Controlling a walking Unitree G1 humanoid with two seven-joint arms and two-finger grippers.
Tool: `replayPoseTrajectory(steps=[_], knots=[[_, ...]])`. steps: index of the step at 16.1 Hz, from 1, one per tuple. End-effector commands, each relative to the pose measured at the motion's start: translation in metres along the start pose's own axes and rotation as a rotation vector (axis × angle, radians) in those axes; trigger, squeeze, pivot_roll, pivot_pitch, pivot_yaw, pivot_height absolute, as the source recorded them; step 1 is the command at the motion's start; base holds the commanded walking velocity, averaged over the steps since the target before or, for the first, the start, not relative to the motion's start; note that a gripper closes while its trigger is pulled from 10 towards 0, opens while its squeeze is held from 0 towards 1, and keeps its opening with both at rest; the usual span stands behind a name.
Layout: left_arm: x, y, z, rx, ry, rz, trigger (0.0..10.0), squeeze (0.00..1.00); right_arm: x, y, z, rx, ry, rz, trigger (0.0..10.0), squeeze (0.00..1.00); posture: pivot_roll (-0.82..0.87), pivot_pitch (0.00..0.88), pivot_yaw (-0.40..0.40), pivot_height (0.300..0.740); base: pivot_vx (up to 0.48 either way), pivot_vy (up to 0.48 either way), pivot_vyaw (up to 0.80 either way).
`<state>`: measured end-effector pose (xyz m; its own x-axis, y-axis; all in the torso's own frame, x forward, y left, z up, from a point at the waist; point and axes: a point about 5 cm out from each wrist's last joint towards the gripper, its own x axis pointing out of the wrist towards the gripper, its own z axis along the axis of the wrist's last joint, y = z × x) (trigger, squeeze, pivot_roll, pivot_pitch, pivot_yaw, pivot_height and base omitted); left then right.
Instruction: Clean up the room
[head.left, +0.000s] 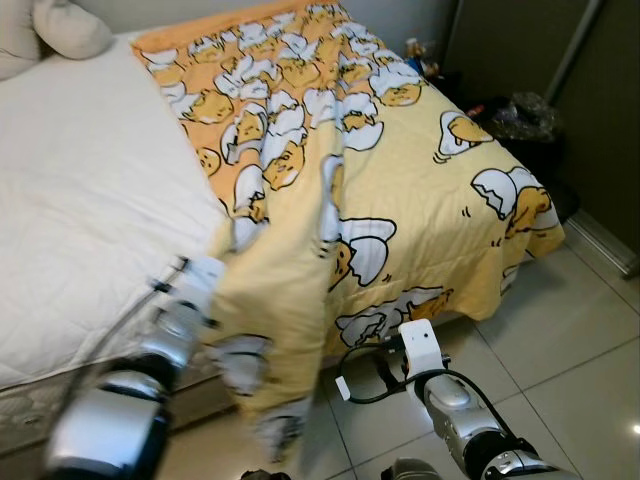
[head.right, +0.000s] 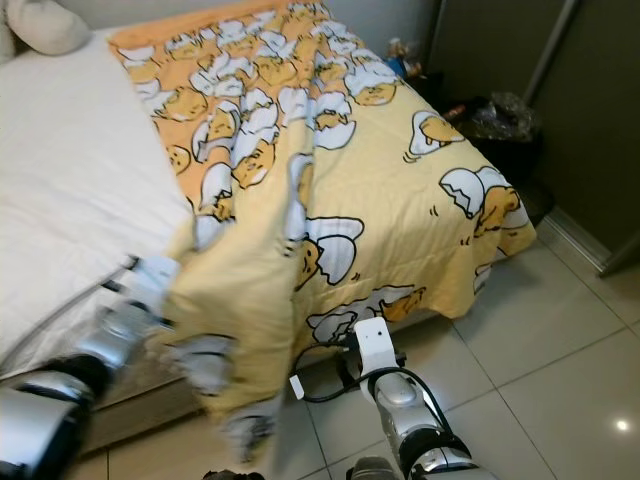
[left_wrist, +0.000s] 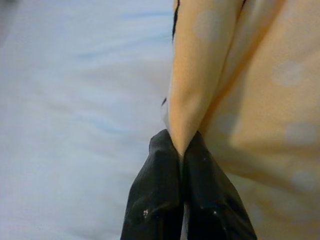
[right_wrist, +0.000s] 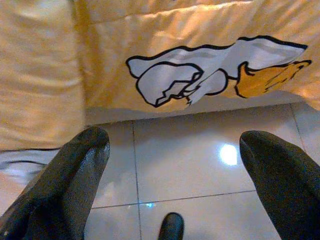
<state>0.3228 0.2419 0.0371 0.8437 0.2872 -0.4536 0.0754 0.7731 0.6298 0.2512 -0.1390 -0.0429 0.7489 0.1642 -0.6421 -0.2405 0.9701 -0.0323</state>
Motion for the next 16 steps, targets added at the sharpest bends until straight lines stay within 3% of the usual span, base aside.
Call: replayPoseTrajectory(steps=[1, 2, 4, 5, 6, 7, 9, 10, 11, 13, 14, 16], knots=[[0.001, 0.023, -0.012, 0.079, 0.052, 0.087, 10.0, 0.00, -0.001, -0.001, -0.001, 0.010, -0.011, 0.001, 10.0, 0.00, -0.25, 0.062, 0.093, 0.731, 0.000, 0.000, 0.00], [0.000, 0.039, -0.024, 0.076, 0.109, 0.136, 10.0, 0.00, -0.001, -0.001, -0.001, 0.009, -0.011, 0.001, 10.0, 0.00, -0.25, 0.063, 0.094, 0.731, 0.000, 0.000, 0.00], [-0.001, 0.051, -0.034, 0.095, 0.144, 0.176, 10.0, 0.00, -0.001, -0.002, -0.002, 0.008, -0.010, 0.001, 10.0, 0.00, -0.26, 0.065, 0.095, 0.731, 0.000, 0.000, 0.00], [-0.007, 0.088, -0.052, 0.104, 0.210, 0.329, 10.0, 0.00, -0.002, -0.003, -0.003, 0.009, -0.008, -0.001, 10.0, 0.00, -0.26, 0.069, 0.089, 0.731, 0.000, 0.000, 0.00], [-0.011, 0.103, -0.059, 0.108, 0.229, 0.399, 10.0, 0.00, -0.003, -0.004, -0.004, 0.008, -0.007, 0.000, 10.0, 0.00, -0.26, 0.071, 0.086, 0.731, 0.000, 0.000, 0.00], [-0.012, 0.109, -0.060, 0.108, 0.232, 0.425, 10.0, 0.00, -0.003, -0.004, -0.005, 0.007, -0.006, 0.000, 10.0, 0.00, -0.26, 0.071, 0.086, 0.731, 0.000, 0.000, 0.00], [-0.014, 0.144, -0.036, 0.193, 0.126, 0.559, 10.0, 0.00, -0.004, -0.007, -0.007, -0.003, 0.003, 0.003, 10.0, 0.00, -0.26, 0.073, 0.072, 0.731, 0.000, 0.000, 0.00], [-0.014, 0.153, -0.024, 0.210, 0.077, 0.592, 10.0, 0.58, -0.004, -0.007, -0.008, -0.008, 0.005, 0.005, 10.0, 0.00, -0.26, 0.071, 0.072, 0.731, 0.000, 0.000, 0.00], [-0.013, 0.155, -0.018, 0.209, 0.057, 0.587, 10.0, 1.00, -0.004, -0.007, -0.008, -0.009, 0.006, 0.005, 10.0, 0.00, -0.25, 0.071, 0.073, 0.731, 0.000, 0.000, 0.00], [-0.009, 0.145, -0.011, 0.128, 0.049, 0.529, 10.0, 1.00, -0.004, -0.006, -0.009, -0.007, 0.011, 0.007, 10.0, 0.00, -0.25, 0.067, 0.083, 0.731, 0.000, 0.000, 0.00], [-0.008, 0.142, -0.011, 0.126, 0.053, 0.525, 10.0, 1.00, -0.004, -0.005, -0.010, -0.005, 0.012, 0.007, 10.0, 0.00, -0.25, 0.067, 0.083, 0.731, 0.000, 0.000, 0.00], [-0.010, 0.142, -0.015, 0.246, 0.063, 0.567, 10.0, 1.00, -0.004, -0.003, -0.011, -0.004, 0.017, 0.011, 10.0, 0.00, -0.26, 0.068, 0.086, 0.731, 0.000, 0.000, 0.00]])
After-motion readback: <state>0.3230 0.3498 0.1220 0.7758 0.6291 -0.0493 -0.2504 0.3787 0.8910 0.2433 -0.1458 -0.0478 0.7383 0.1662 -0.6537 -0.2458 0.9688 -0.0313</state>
